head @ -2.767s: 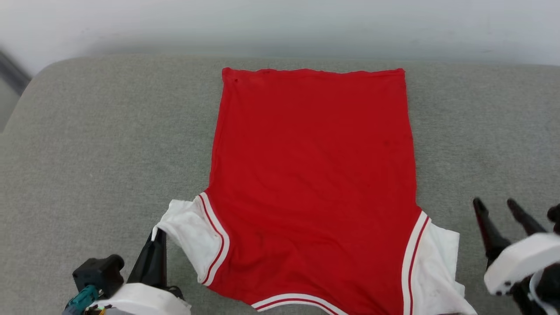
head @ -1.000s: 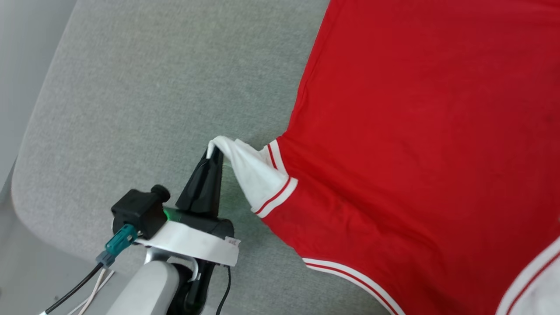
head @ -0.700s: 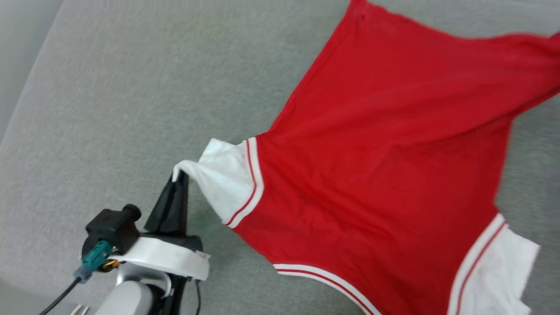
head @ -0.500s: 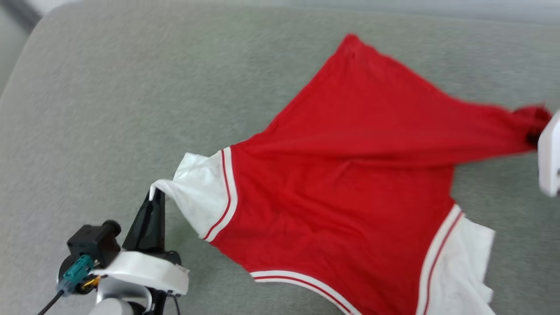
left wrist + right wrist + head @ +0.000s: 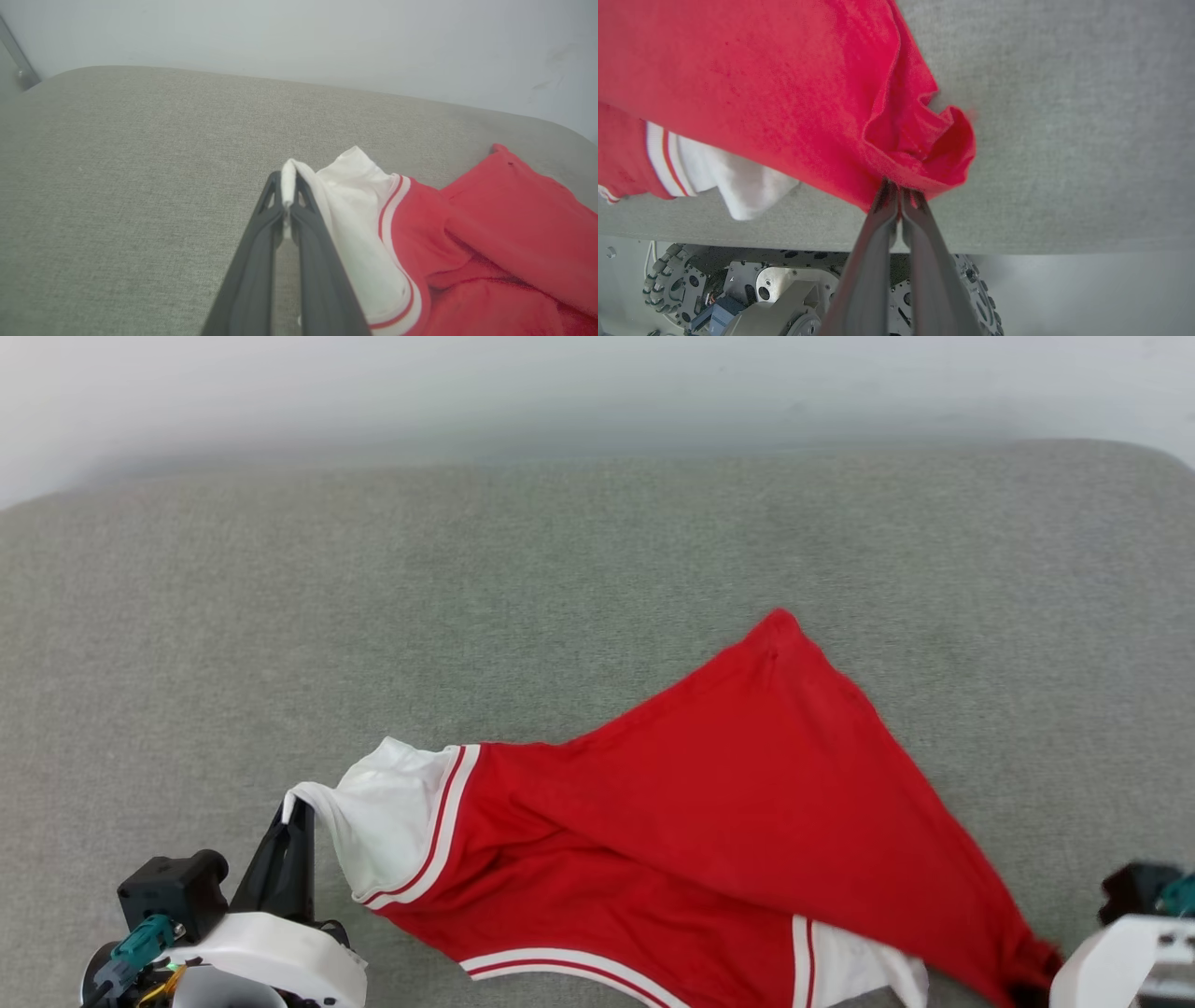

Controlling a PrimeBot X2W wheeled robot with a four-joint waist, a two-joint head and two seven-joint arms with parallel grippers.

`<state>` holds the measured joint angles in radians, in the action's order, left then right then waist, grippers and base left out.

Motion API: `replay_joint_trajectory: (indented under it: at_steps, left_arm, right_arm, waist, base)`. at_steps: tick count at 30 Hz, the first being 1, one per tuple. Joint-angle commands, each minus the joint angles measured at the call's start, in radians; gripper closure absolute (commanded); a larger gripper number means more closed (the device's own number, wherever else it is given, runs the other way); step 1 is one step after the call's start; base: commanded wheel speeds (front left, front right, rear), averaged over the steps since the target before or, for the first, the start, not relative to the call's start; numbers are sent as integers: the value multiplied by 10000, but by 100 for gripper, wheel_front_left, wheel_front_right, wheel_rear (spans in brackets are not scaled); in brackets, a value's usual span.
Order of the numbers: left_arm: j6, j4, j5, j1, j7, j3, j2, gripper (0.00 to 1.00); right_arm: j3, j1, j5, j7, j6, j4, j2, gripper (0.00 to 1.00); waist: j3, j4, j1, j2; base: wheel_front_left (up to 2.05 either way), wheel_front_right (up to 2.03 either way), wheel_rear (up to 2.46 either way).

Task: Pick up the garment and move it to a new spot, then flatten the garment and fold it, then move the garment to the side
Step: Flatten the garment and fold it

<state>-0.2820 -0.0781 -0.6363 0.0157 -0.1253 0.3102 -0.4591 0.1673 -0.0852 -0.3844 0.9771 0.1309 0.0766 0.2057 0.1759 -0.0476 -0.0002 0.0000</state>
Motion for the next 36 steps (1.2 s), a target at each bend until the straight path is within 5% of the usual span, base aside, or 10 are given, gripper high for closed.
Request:
replay_joint_trajectory:
  at_steps: [1, 2, 3, 4, 5, 14, 17, 28, 36]
  left_arm:
    - [-26, -24, 18, 16, 11, -23, -45, 100]
    - [-45, -38, 14, 16, 32, -24, -50, 100]
    - [-62, -57, 18, 16, 36, -19, -58, 100]
    - [-74, -80, 26, 27, 60, -11, -62, 100]
    - [-105, -127, 41, 26, 87, 9, -63, 100]
    - [112, -240, 115, -380, 109, 184, -119, 100]
    - [165, -313, 179, -590, 138, 283, -91, 100]
    - [558, -471, 482, -1633, 97, 783, 92, 100]
    - [1040, -32, 544, -2499, -136, 1109, 410, 100]
  right_arm:
    - [21, -274, 54, -63, -3, -42, -223, 100]
    - [42, -382, 55, -175, -3, -73, -374, 100]
    - [-8, -459, 132, -339, -3, -65, -414, 67]
    - [12, -522, 138, -588, -3, -49, -515, 19]
    - [9, -509, 187, -879, -5, -10, -585, 0]
    - [137, 1136, 776, -5559, -3, 79, -469, 0]
    - [-83, 1996, 551, -6290, -3, -474, -521, 0]
    - [-2199, 5508, -626, -3371, -2, -2979, 1076, 0]
    - [-3410, 7302, -993, -2090, -5, -4577, 1462, 0]
  waist:
    - [-96, -107, 2, 0]
    - [-99, -132, 2, 0]
    - [-104, -153, 2, 0]
    - [-113, -168, 2, 0]
    - [-109, -169, 2, 0]
    - [159, 131, 2, 0]
    - [354, 336, 2, 0]
    - [1435, 1298, 2, 0]
    - [2069, 1949, 2, 0]
  base:
    - [0, 0, 0]
    - [0, 0, 0]
    - [0, 0, 0]
    - [0, 0, 0]
    - [0, 0, 0]
    - [0, 0, 0]
    - [0, 0, 0]
    - [0, 0, 0]
    - [0, 0, 0]
